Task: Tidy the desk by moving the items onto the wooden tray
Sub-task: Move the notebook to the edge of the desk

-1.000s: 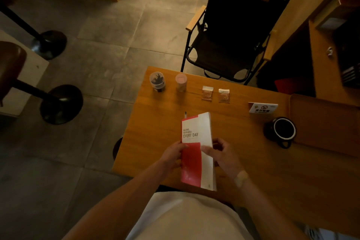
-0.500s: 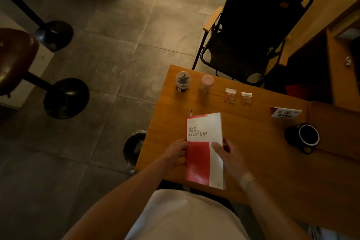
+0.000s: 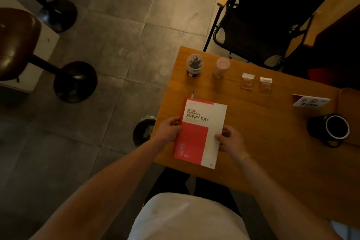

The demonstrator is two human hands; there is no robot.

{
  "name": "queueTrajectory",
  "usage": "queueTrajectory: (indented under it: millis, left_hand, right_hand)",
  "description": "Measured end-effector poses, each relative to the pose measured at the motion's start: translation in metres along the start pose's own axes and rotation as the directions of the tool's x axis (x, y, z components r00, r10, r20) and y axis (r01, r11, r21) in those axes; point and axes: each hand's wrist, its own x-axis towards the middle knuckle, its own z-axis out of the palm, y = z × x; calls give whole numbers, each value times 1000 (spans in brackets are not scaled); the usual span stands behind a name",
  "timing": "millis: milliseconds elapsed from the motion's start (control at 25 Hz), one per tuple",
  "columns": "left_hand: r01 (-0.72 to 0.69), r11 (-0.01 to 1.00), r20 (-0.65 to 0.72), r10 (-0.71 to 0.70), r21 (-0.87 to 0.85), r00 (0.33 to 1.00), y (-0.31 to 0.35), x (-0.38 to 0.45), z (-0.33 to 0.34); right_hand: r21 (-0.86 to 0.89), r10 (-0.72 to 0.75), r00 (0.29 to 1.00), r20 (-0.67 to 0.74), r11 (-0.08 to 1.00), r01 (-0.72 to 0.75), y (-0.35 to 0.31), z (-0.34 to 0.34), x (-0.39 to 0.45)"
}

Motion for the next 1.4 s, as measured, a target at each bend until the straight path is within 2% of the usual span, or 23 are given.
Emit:
queueTrajectory:
  millis: [280, 440, 560, 720, 800, 880, 960, 1040, 1160, 1240, 1400]
  left_hand:
    - [-72, 987, -78, 84, 144, 993, 1, 41, -31]
    - [-139, 964, -75, 160, 228, 984, -1, 58, -40]
    - [-201, 927, -61, 231, 317, 971, -6, 68, -41]
    - [-188, 860, -153, 291, 474, 945, -16, 75, -38]
    - [-210, 792, -163, 361, 573, 918, -23, 74, -38]
    - [-215, 682, -159, 442, 699, 883, -32, 74, -39]
    - [-211, 602, -152, 494, 770, 856, -42, 71, -41]
    - [-215, 549, -128, 519, 807, 845, -54, 66, -43]
    - [-253, 469, -47, 539, 846, 841, -80, 53, -47]
    - [-270, 428, 4, 528, 863, 849, -96, 45, -50]
    - [-285, 325, 82, 519, 902, 851, -110, 39, -59]
  right_hand:
    - [-85, -49, 998, -47, 995, 45, -9, 46, 42]
    - [-140, -79, 995, -56, 988, 71, -12, 65, 62]
    - [-179, -105, 991, -81, 980, 89, -9, 73, 72]
    - [-255, -172, 977, -124, 957, 136, -1, 81, 79]
    - [-340, -220, 966, -139, 926, 162, 5, 85, 76]
    - [-491, -281, 949, -143, 853, 178, 16, 87, 72]
    - [-686, -382, 919, -102, 695, 213, 29, 84, 66]
    - [-810, -481, 876, 15, 508, 293, 43, 79, 58]
    - [-881, -459, 866, 200, 303, 364, 66, 68, 47]
    - [-895, -418, 873, 251, 243, 374, 81, 63, 40]
    - [-907, -390, 884, 258, 218, 361, 89, 60, 37]
